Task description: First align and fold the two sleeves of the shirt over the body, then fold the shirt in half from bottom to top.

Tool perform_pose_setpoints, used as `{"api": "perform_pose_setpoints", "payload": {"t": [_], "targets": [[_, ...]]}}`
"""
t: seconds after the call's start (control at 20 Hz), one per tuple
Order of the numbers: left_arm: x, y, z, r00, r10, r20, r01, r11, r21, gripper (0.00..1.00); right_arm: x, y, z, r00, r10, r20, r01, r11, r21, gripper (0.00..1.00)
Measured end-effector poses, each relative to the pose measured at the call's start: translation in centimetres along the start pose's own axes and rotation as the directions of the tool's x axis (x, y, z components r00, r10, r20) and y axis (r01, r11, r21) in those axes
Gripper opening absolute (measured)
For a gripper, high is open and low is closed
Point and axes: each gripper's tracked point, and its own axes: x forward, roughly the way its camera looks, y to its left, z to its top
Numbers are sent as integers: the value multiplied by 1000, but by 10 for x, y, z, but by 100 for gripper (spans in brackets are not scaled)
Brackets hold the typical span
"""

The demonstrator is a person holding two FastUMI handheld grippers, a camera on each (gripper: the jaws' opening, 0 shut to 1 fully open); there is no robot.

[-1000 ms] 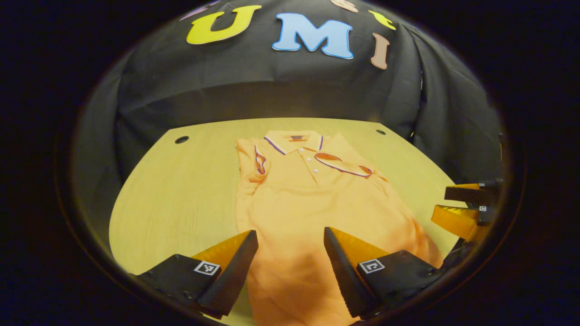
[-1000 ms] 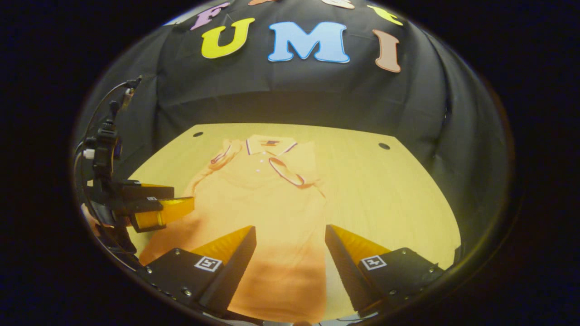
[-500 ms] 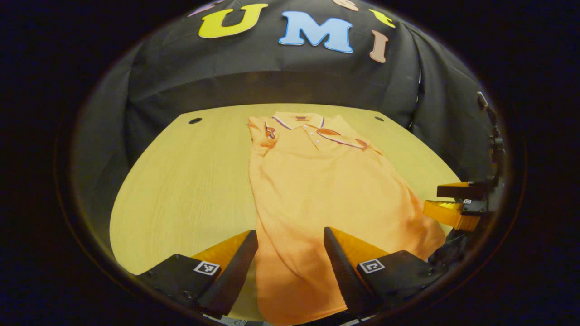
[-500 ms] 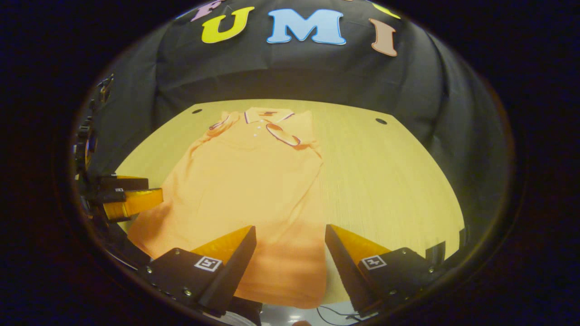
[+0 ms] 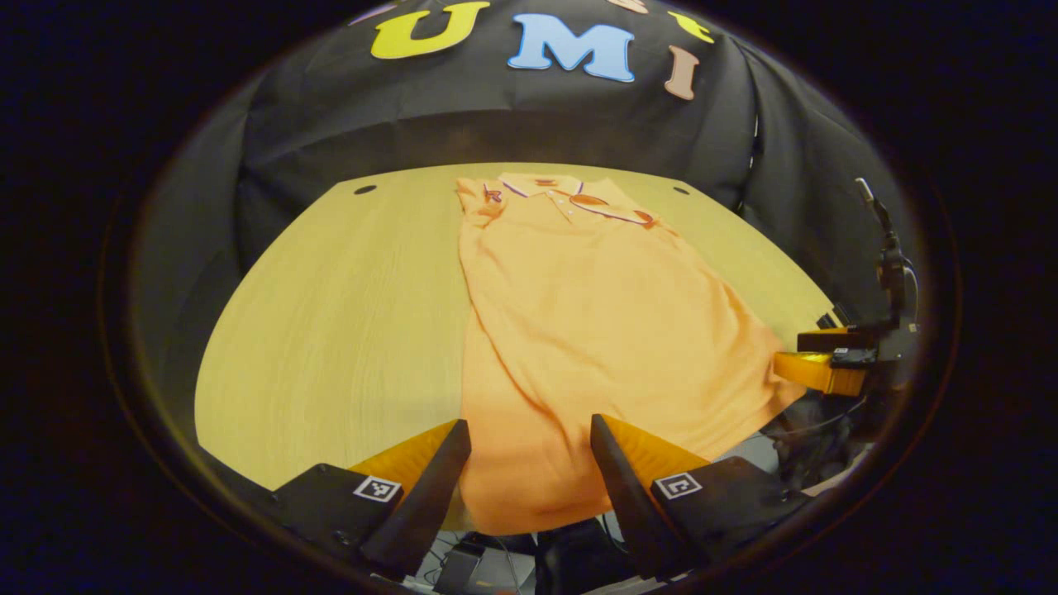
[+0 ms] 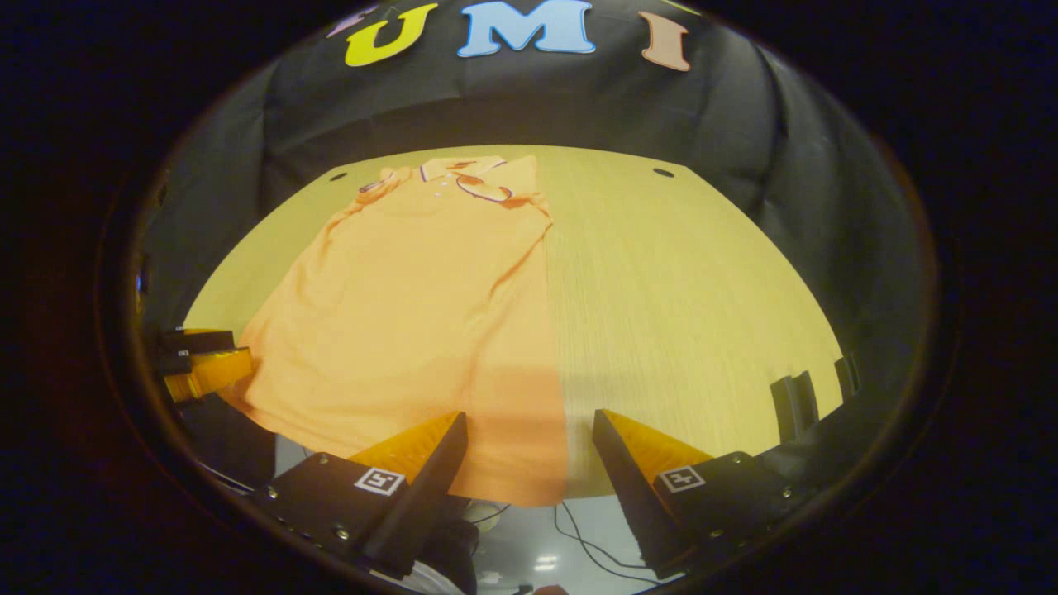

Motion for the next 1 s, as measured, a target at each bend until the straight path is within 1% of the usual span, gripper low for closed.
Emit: {"api": "perform_pose_setpoints", "payload": {"t": [0.05, 0.15, 0.2, 0.3, 0.6, 0.65, 0.7, 0.75, 0.8, 0.85, 0.9, 0.95, 1.0], "targets": [[-3, -2, -4, 1000, 1, 0, -1, 1000, -5, 97, -1, 0, -4, 1000, 5, -4, -5, 1000, 5, 96], [-9, -2, -12, 1000, 6, -2, -6, 1000, -11, 94, -3, 4, -9, 1000, 19, -9, -19, 1000, 18, 96], [-10, -4, -17, 1000, 9, -2, -9, 1000, -10, 96, -2, 6, -12, 1000, 23, -13, -22, 999, 24, 96], [-12, -6, -24, 1000, 14, 3, -14, 1000, -9, 94, -1, 8, -17, 1000, 24, -18, -23, 999, 31, 96], [-5, -6, -25, 998, 58, 30, -59, 998, 24, 95, 0, 15, -17, 1000, 29, -2, -29, 999, 18, 95], [-4, -5, -25, 997, 74, 27, -75, 996, 45, 94, 0, 17, -17, 999, 32, 1, -32, 999, 16, 90], [-3, -3, -27, 996, 85, 22, -86, 995, 59, 77, 0, 18, -16, 999, 33, 2, -34, 999, 17, 74], [-2, -7, -24, 997, 73, 26, -74, 996, 54, 60, 1, 19, -18, 999, 35, 2, -35, 999, 20, 65], [-2, -8, -24, 997, 70, 27, -71, 997, 43, 57, 1, 20, -16, 999, 38, 4, -38, 999, 29, 48], [-2, -9, -24, 997, 67, 33, -68, 998, 19, 38, 1, 21, -17, 999, 38, 5, -38, 998, 44, 39], [-2, -10, -23, 997, 65, 36, -65, 998, -4, 25, 1, 22, -14, 999, 43, 8, -43, 997, 65, 25], [-1, -12, -22, 998, 58, 31, -57, 998, -19, 10, 2, 24, -16, 999, 48, 7, -48, 995, 88, 19], [-1, -14, -23, 998, 52, 28, -52, 998, -20, 10, 1, 25, -15, 998, 56, 5, -56, 994, 98, 6]]}}
